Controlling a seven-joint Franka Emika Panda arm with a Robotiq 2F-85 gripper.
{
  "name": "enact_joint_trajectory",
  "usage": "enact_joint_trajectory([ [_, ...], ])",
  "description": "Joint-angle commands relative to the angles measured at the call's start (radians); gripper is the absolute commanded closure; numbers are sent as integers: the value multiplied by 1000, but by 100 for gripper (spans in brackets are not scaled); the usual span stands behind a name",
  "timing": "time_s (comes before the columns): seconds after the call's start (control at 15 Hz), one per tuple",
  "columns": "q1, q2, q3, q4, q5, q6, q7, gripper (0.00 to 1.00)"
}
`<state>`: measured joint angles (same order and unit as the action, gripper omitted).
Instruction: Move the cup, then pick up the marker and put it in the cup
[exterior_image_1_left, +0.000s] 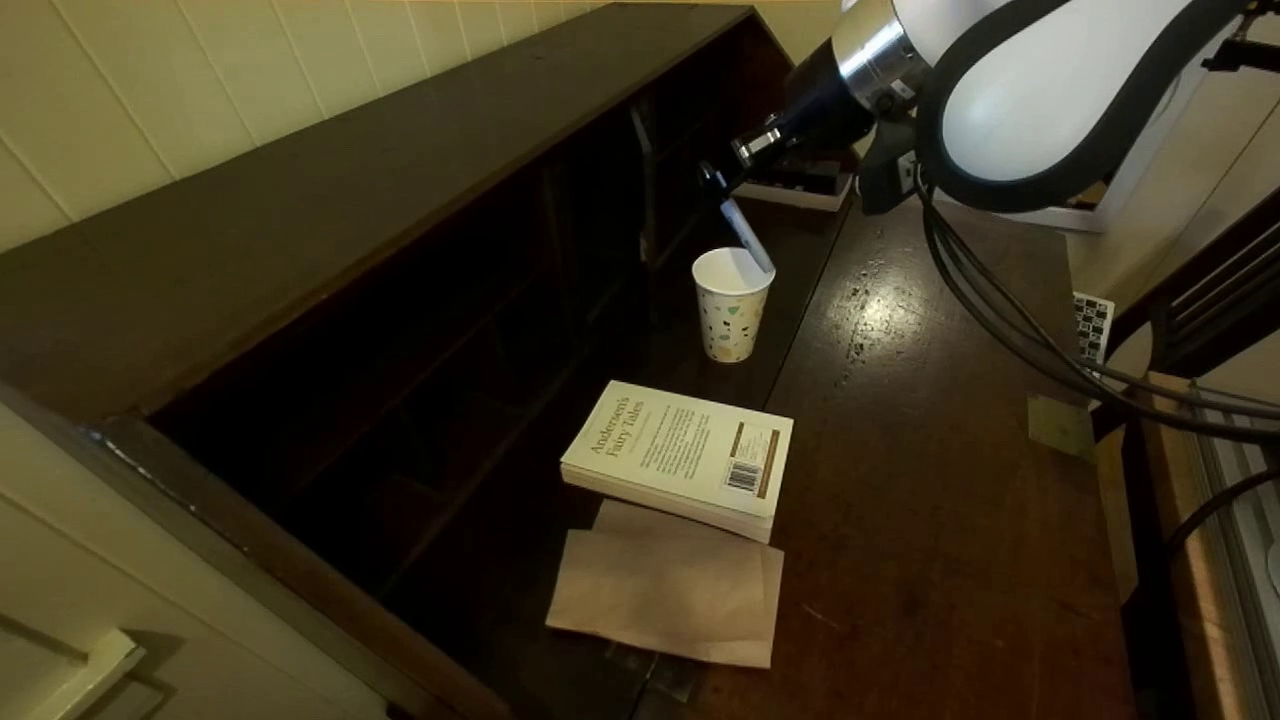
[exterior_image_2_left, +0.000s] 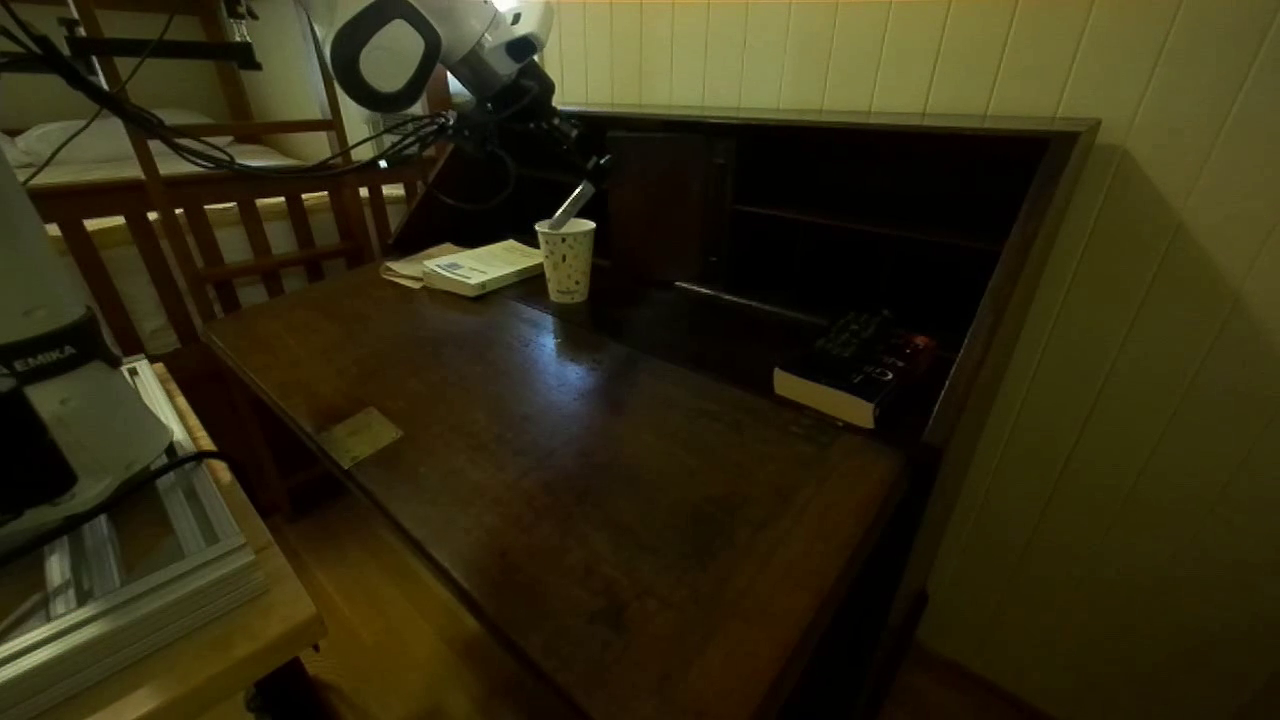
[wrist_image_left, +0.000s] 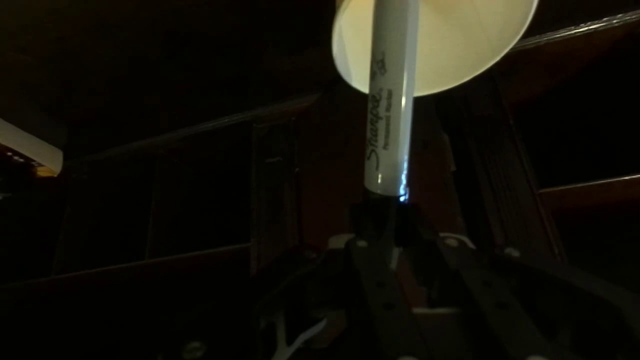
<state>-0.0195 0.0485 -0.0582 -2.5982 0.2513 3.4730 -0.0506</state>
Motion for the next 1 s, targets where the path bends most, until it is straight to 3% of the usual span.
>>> enact_joint_trajectory([
  [0.0, 20, 45, 7, 31, 66, 37, 12, 95],
  [0.93, 125, 129, -21, 93, 255, 49, -57, 95],
])
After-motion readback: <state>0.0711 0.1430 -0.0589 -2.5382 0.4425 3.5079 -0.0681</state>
